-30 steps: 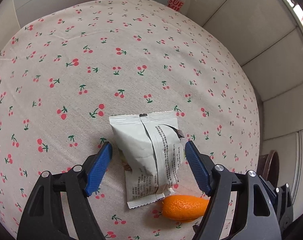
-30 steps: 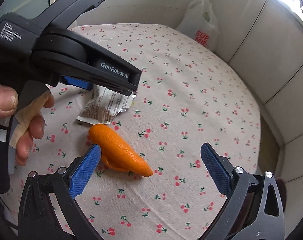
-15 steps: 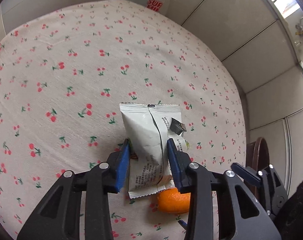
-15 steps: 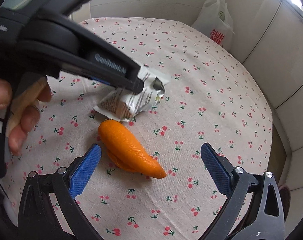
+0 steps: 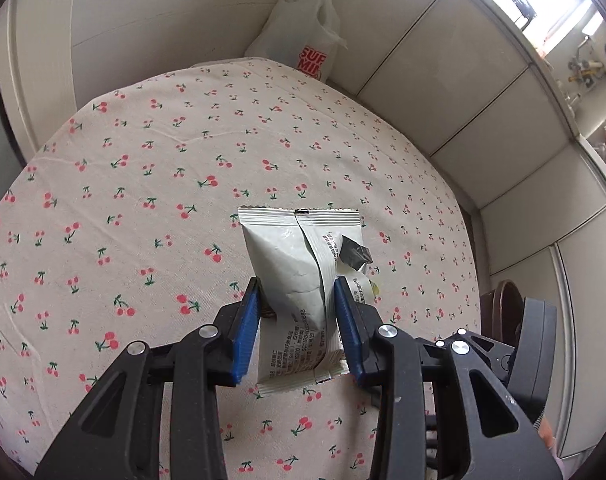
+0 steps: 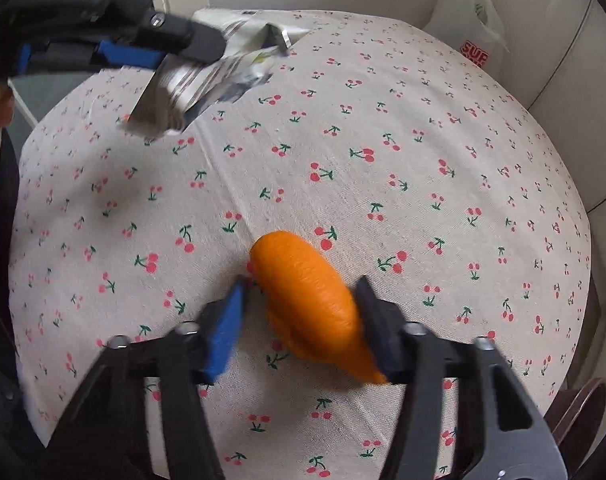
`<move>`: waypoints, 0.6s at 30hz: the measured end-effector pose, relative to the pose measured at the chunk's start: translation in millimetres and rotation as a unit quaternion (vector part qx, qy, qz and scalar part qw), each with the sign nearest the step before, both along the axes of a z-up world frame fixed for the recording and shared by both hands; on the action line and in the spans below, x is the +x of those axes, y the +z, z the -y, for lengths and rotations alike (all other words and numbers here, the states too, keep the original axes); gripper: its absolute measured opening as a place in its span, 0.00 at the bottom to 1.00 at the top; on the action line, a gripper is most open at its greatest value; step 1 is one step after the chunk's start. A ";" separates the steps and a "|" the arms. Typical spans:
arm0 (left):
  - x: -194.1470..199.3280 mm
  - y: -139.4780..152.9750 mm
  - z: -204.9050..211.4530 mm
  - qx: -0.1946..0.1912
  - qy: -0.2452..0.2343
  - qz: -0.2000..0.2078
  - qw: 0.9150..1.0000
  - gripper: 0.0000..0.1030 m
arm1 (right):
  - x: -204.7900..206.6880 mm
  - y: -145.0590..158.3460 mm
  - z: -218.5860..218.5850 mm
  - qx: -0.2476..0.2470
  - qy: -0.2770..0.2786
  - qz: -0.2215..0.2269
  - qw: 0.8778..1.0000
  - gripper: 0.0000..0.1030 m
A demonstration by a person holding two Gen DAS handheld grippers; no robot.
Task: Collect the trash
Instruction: 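Grasp the white snack wrapper with the left tool while the right tool grasps the orange peel, then carry the wrapper and orange peel over the brown bin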
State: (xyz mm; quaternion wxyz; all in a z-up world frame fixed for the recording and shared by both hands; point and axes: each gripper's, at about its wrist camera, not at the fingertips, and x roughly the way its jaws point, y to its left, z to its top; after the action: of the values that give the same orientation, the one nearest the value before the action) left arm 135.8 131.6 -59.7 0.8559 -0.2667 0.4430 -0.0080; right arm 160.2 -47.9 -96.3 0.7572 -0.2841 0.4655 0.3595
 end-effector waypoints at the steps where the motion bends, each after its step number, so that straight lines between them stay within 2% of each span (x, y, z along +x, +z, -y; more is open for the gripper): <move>1: -1.4 -0.8 0.3 -0.001 0.000 -0.001 1.000 0.36 | 0.0 1.0 -0.2 0.001 0.001 -0.003 1.000 0.31; 8: -4.4 -2.7 4.0 -0.002 0.003 -0.003 1.000 0.36 | 0.3 5.9 -0.4 0.008 -0.008 -0.001 1.000 0.19; 13: -7.0 0.3 2.1 -0.001 0.009 -0.002 1.000 0.36 | 8.4 17.1 2.6 0.016 -0.032 0.020 0.999 0.18; 18: -5.6 12.0 6.5 0.001 0.007 0.009 1.000 0.36 | 16.5 41.9 14.5 0.048 -0.079 0.051 0.994 0.18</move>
State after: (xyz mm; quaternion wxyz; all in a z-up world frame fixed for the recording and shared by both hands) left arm 130.2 125.1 -47.8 0.8604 -0.2686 0.4332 -0.0038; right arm 176.7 -62.4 -54.4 0.8187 -0.2282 0.4293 0.3054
